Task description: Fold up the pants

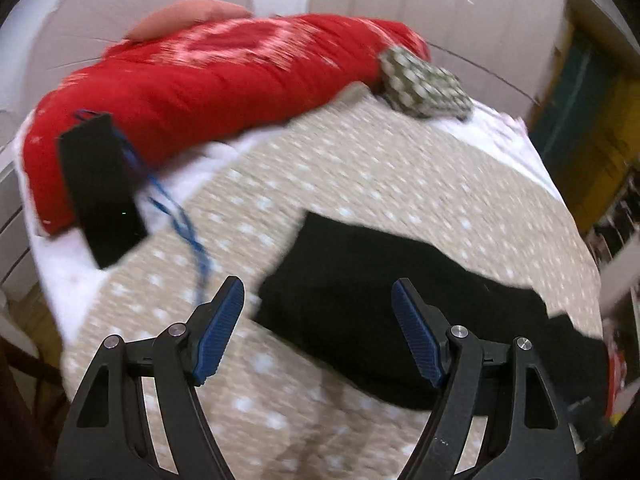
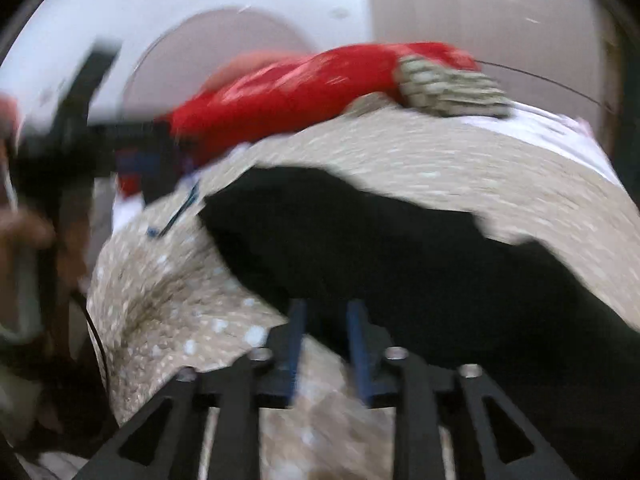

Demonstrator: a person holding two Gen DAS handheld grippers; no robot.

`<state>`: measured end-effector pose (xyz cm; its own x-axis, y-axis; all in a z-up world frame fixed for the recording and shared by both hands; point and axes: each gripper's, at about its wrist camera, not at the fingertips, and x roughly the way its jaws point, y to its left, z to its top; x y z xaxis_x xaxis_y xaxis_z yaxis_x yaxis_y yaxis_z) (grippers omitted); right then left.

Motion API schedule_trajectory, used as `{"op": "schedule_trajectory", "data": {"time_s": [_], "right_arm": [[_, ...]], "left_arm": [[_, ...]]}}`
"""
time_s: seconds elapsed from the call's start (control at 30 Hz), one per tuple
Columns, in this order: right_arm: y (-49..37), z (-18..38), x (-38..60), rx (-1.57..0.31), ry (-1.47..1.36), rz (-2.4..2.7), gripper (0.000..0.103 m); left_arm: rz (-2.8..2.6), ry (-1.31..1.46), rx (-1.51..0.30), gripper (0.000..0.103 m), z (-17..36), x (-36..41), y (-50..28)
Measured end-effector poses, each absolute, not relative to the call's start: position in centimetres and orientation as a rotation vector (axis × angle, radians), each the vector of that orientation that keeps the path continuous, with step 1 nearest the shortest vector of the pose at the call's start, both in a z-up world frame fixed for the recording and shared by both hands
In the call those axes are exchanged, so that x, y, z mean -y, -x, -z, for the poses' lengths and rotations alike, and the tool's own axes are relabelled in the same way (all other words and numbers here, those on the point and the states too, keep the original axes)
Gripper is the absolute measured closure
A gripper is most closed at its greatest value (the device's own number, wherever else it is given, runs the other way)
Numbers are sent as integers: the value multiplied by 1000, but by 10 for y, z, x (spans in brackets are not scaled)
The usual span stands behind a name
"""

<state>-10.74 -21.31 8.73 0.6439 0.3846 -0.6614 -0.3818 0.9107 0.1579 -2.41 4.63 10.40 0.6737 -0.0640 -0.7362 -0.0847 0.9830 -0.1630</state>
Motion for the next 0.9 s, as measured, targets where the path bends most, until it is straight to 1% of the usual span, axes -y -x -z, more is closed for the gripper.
{"op": "schedule_trajectory", "data": {"time_s": [0.03,0.2,0.33,0.43,0.57,0.67,0.7,0.73,0.77,0.83,0.9], "right_arm": [[115,-90,236,-751,-45,-387,70],[157,-82,356,-797,-236,-70,70],[183,-75,424,-780,-416,78,69],[183,-67,447,-777,-525,100,69],[173,-55,452,-800,-603,142,69],[168,-54,458,-762,-658,177,69],[165,-54,460,-738,-678,175,74],[160,-55,461,-729,-681,170,95],[159,-57,464,-725,-679,165,99],[160,-70,463,-692,-648,146,99],[172,-92,454,-668,-540,150,99]], "left_arm": [[9,183,-845,26,-100,-36,24],[61,149,-886,26,-84,-1,20],[64,153,-913,26,-76,7,13],[59,140,-928,26,-71,13,10],[52,98,-939,26,-66,21,11],[45,87,-946,26,-64,22,11],[44,86,-946,26,-64,23,11],[45,86,-947,26,-64,23,11],[48,86,-947,26,-64,23,11],[55,92,-950,26,-66,21,13],[60,103,-941,26,-71,17,16]]}}
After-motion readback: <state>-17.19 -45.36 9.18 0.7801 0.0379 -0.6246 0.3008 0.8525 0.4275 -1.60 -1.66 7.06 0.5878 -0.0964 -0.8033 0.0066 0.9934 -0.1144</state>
